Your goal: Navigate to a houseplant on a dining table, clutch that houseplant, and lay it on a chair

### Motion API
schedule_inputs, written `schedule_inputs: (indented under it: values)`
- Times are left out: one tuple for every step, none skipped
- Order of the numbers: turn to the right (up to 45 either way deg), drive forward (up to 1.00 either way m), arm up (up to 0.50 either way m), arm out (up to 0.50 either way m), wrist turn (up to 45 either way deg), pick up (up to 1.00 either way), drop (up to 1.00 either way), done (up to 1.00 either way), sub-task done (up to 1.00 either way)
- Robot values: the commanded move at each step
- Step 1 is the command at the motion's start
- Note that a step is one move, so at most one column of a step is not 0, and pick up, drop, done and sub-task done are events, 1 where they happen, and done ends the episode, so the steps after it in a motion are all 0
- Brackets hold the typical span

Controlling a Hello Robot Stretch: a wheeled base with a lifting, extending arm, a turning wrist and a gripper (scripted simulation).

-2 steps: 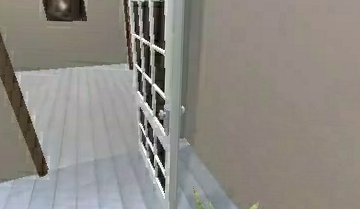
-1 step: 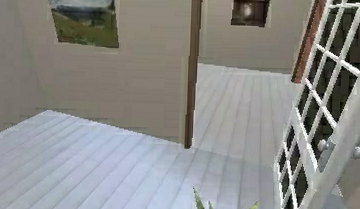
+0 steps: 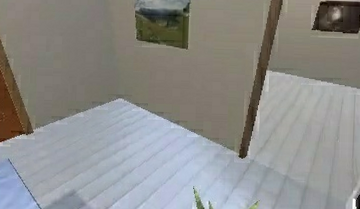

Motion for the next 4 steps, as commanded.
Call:
schedule_inputs:
  values:
    - [45.0, 0.00, 0.00, 0.00, 0.0, 0.00, 0.00, 0.00, 0.00]
    - [45.0, 0.00, 0.00, 0.00, 0.0, 0.00, 0.00, 0.00, 0.00]
    - [21.0, 0.00, 0.00, 0.00, 0.0, 0.00, 0.00, 0.00, 0.00]
    - [-45.0, 0.00, 0.00, 0.00, 0.0, 0.00, 0.00, 0.00, 0.00]
